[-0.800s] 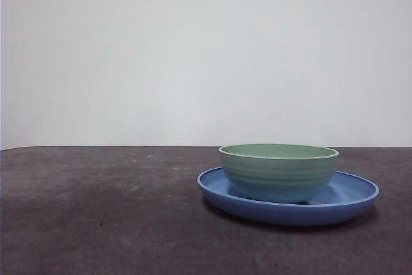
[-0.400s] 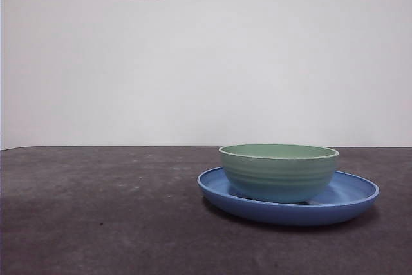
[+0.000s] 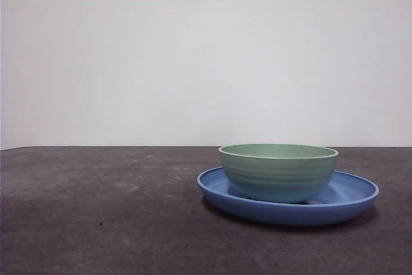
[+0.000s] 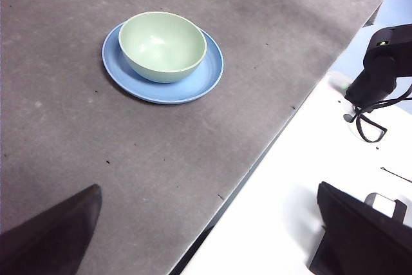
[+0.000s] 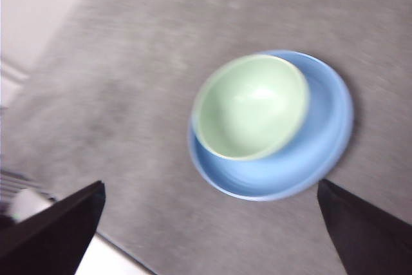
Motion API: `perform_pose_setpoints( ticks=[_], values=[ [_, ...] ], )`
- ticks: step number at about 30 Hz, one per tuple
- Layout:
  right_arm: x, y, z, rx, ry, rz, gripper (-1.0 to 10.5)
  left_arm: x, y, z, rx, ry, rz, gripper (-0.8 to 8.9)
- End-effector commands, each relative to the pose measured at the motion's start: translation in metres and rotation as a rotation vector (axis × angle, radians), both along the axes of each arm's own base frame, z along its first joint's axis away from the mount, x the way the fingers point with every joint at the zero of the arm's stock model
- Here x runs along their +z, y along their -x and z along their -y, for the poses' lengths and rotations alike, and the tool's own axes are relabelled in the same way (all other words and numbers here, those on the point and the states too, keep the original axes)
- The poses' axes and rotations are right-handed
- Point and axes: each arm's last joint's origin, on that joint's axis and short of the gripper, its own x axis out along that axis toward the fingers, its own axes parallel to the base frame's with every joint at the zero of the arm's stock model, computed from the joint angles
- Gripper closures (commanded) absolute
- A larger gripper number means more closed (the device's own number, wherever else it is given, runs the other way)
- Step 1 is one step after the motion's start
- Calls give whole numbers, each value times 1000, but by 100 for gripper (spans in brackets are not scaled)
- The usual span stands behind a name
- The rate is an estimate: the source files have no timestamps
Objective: Place the green bowl on the blue plate
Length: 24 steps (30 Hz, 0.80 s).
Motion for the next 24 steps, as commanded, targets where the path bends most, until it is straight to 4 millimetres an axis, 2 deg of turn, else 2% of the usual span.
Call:
perform_pose_setpoints(
  ticks=[1,7,11,16,21,24],
  values=[
    [1,-4,0,-22,35,-23,358,3,0,1,-15,12,12,134],
    [-11,-24,-1,-29,47,-148,360,5,-1,2,-15,31,36,134],
    [-23,-46,-4,-23,56,-220,432,5,-1,2,-16,32,41,134],
    [-38,-74,-6,-16,70,-278,446,5,-2,2,-21,29,49,134],
    [-59,-104,-8,-15,74,-324,523,5,-2,2,-29,22,59,134],
    [-72,-120,-8,-22,75,-351,531,5,-2,2,-29,22,60,134]
  ],
)
